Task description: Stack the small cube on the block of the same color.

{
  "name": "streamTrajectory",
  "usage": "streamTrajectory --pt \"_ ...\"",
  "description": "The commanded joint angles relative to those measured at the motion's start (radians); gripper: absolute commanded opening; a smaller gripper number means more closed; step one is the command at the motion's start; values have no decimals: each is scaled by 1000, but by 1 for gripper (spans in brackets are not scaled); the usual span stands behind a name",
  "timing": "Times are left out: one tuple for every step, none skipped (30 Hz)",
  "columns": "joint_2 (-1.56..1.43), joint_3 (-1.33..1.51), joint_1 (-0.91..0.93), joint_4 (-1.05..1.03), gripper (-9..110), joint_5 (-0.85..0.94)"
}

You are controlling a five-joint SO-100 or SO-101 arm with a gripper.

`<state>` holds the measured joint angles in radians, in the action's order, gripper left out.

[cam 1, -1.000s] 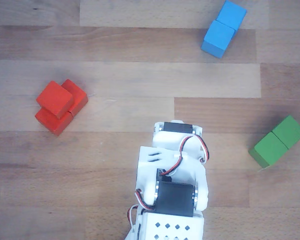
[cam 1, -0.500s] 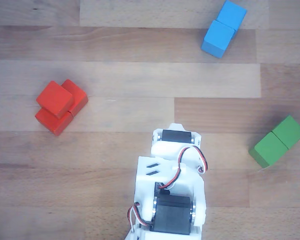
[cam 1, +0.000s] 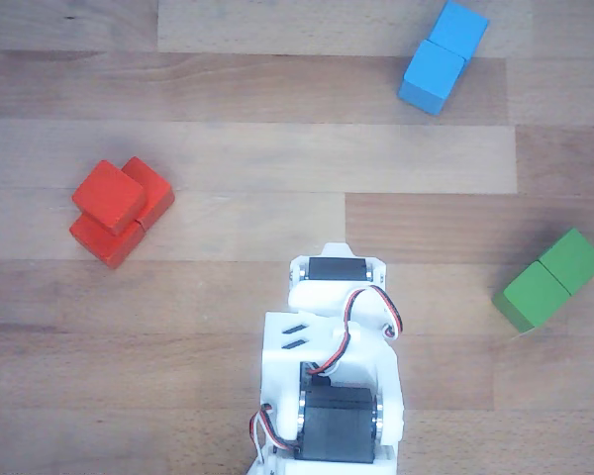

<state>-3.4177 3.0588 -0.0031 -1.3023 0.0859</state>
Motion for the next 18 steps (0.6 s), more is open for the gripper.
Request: streamTrajectory --pt "-40 -5 -5 -5 0 6" --pt "-40 -5 -5 -5 0 6" --pt "-40 -5 -5 -5 0 6" --pt "-40 -5 -3 -5 0 6" --pt "-40 -5 -3 -5 0 6" --pt "-38 -5 -3 -5 0 5" --pt "-37 -5 -3 -3 0 5" --pt "-37 -5 -3 3 0 8" --pt "-37 -6 -3 3 0 9" --pt "-35 -8 -3 3 0 9" --pt "-35 -8 -3 3 0 14" --pt "-34 -9 -3 3 0 14" --pt "-34 -11 -3 3 0 15" --pt "-34 -11 -3 3 0 15" --pt "-34 -11 -3 3 0 15" --pt "-34 -11 -3 3 0 15" --pt "-34 -11 -3 3 0 15" --pt "-32 -11 -5 3 0 15"
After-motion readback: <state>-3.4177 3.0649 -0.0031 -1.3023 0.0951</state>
